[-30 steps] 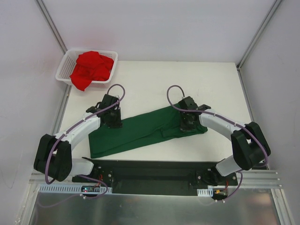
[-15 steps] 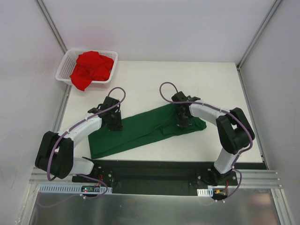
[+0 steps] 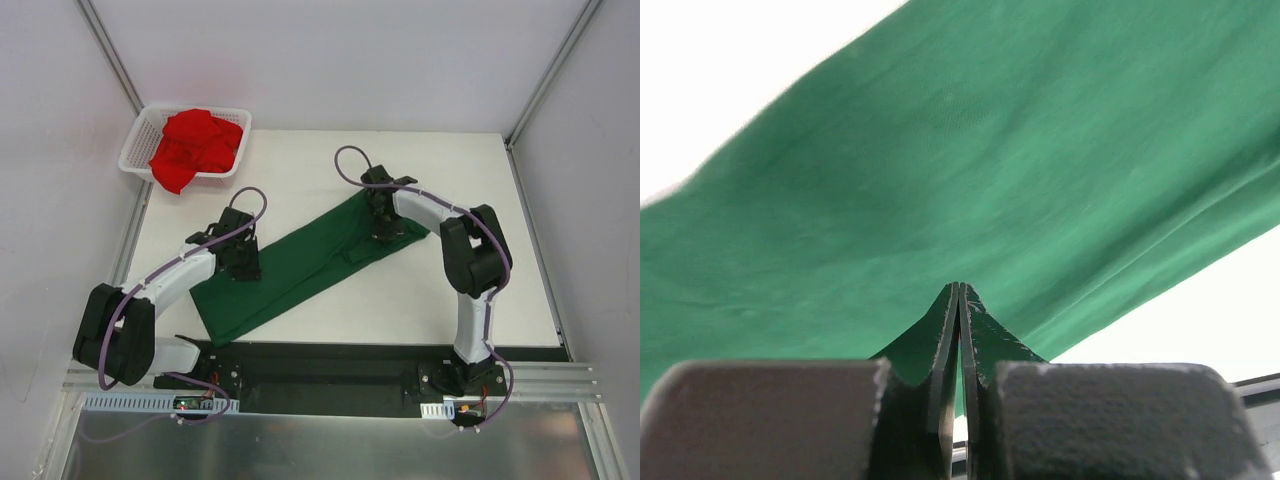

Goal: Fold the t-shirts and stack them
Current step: Rotate the tshirt 85 degrees

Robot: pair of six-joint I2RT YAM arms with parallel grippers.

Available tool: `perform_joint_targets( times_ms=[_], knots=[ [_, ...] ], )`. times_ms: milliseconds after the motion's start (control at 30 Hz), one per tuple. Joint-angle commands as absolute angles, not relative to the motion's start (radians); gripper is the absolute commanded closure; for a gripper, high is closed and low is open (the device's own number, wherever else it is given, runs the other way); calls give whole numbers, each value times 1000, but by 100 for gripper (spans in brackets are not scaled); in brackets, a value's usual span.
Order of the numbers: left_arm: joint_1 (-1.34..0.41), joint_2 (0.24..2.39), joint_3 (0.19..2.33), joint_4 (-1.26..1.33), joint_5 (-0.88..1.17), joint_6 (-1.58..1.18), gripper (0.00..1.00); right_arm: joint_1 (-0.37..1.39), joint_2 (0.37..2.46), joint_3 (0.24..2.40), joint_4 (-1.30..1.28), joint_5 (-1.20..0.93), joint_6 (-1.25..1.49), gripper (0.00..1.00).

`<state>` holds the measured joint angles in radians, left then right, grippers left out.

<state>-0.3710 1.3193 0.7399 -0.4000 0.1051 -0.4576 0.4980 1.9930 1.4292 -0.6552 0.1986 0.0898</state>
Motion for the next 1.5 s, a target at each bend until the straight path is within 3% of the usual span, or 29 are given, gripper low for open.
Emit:
perform_joint_targets(
  times_ms=[0, 467, 600, 900, 1033, 1267, 1467],
  knots=[
    [-365, 1276, 729, -400, 127, -466, 100, 440, 2074, 1592, -702, 213, 16, 99],
    [-364, 1249, 723, -403, 130, -466, 100, 396, 2350, 2100, -862, -58, -135, 99],
    [-365, 1244, 724, -405, 130, -465, 100, 377, 2368, 2132, -856, -126, -140, 99],
    [-364, 1236, 723, -405, 136, -463, 100, 373, 2171, 1967, -827, -66, -123, 99],
    [-365, 1227, 718, -405, 144, -463, 100, 374, 1973, 1754, -763, -63, -103, 99],
    [-365, 1229, 721, -405, 152, -468, 100, 374, 1786, 1663, -819, -6, -83, 99],
    [-365, 1233, 733, -405, 147, -466, 100, 374, 1790, 1638, -743, 11, -77, 99]
  ],
)
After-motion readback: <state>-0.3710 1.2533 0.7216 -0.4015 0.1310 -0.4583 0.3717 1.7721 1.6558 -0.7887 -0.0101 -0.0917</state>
